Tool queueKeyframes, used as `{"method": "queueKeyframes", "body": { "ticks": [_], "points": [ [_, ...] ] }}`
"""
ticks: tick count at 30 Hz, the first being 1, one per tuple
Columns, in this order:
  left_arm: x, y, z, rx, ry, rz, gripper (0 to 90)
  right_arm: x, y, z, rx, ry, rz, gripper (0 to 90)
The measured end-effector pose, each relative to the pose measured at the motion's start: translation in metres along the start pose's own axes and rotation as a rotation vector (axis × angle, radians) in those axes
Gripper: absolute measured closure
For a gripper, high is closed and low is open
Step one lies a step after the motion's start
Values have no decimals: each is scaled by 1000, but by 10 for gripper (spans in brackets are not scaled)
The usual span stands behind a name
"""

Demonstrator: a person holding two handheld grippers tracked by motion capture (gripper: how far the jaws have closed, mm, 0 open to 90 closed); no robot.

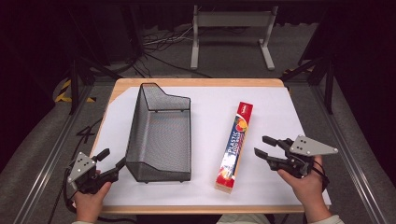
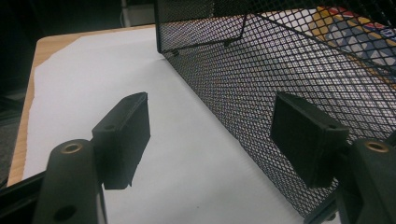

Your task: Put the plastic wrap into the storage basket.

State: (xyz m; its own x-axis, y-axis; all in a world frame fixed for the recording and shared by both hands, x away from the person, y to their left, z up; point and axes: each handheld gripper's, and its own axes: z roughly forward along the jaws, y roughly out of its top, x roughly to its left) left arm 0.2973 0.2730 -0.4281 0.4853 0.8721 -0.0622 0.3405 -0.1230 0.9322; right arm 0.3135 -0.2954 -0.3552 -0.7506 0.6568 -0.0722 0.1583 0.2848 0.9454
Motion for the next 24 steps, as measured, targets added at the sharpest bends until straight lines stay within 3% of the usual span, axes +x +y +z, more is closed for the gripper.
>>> {"method": "queueKeyframes", "body": {
  "ticks": [11,14,16,17,20,24],
  "points": [
    [-1,0,2,6,0,4,295,17,15,29,30,102,-3,477],
    [0,0,2,8,1,2,295,22,17,39,80,155,14,575],
    [-1,-1,3,11,1,1,295,27,18,46,122,179,2,680],
    [-1,-1,3,11,1,1,296,27,18,46,122,179,2,680],
    [0,-1,2,7,0,3,296,37,20,56,177,212,-16,809],
    [0,-1,2,8,2,4,296,49,20,67,231,249,-29,900]
  ]
}}
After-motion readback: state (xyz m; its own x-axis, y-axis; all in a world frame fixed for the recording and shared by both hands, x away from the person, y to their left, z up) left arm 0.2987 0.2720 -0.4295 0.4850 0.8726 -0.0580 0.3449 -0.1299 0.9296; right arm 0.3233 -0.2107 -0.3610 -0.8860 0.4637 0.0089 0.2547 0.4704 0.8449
